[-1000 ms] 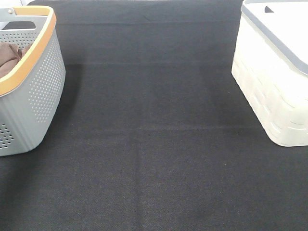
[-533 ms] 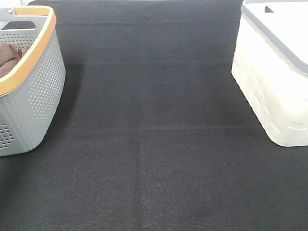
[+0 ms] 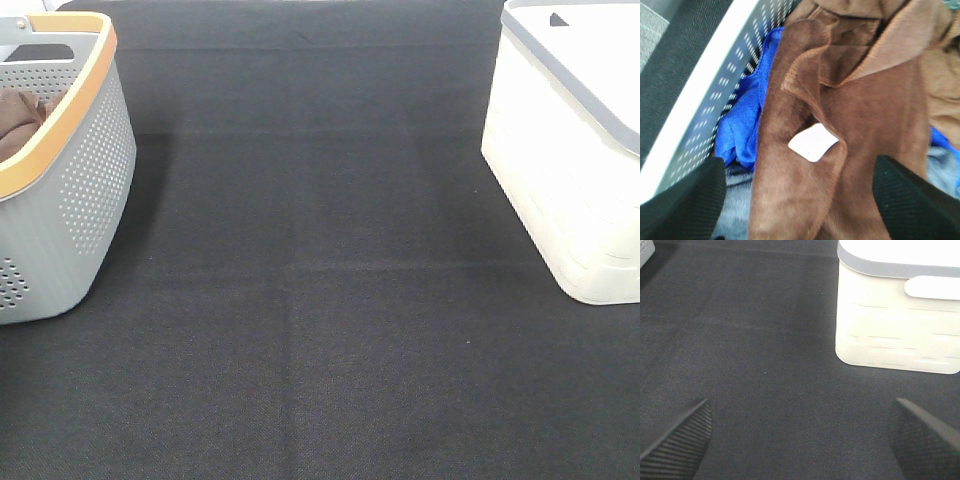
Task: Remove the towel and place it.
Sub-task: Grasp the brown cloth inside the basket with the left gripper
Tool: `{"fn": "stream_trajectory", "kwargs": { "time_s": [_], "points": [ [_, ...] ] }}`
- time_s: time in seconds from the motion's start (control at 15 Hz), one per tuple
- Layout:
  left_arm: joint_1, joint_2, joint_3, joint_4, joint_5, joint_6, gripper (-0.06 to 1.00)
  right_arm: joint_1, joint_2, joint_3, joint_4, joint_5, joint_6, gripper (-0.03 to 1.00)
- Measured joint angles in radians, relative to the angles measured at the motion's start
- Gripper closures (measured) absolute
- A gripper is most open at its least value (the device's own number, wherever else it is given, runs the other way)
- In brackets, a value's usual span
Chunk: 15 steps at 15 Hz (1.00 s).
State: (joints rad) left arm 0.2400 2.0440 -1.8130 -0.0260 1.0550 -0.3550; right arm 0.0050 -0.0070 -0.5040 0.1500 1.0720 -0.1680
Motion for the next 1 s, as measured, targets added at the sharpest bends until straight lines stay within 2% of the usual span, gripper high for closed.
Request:
{"fn": "stream_trajectory", "kwargs": {
  "time_s": [0.73,0.87,1.0],
  "points": [
    [0.000,0.214,-0.190,-0.031,-0.029,0.007,0.18,0.000,0.000,0.000,0.000,0.000,0.000,0.07],
    [0.000,0.234,-0.196,-0.034,-0.050,0.022,0.23,0.000,0.000,0.000,0.000,0.000,0.000,0.07],
    [0.000,0.248,-0.197,-0.036,-0.061,0.035,0.33,0.000,0.000,0.000,0.000,0.000,0.000,0.07]
  ]
}}
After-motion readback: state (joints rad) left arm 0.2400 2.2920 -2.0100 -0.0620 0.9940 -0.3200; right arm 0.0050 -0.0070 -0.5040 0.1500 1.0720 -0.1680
